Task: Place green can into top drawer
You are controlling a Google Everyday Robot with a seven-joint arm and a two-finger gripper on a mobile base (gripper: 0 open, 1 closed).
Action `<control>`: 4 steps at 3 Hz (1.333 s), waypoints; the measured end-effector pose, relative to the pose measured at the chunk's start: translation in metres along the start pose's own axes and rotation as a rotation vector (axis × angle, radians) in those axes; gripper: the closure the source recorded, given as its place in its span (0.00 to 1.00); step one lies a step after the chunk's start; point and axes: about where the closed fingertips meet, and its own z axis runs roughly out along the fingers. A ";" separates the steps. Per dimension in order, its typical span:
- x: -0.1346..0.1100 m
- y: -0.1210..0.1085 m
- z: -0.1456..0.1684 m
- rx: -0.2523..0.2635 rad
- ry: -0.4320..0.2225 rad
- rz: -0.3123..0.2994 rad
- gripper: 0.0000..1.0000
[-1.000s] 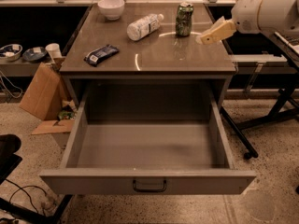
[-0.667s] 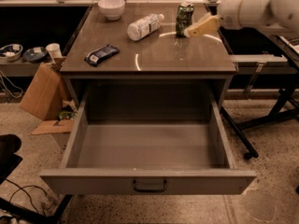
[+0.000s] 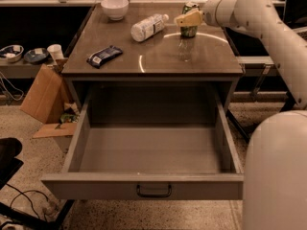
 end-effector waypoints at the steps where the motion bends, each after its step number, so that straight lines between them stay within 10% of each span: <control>1: 0.012 -0.022 0.019 0.107 -0.014 0.070 0.00; 2: 0.029 -0.044 0.034 0.179 -0.081 0.166 0.00; 4: 0.030 -0.026 0.084 0.104 -0.202 0.306 0.00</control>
Offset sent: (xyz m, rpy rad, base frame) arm 0.0815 -0.0333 -0.0358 0.3996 -0.1195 -0.2125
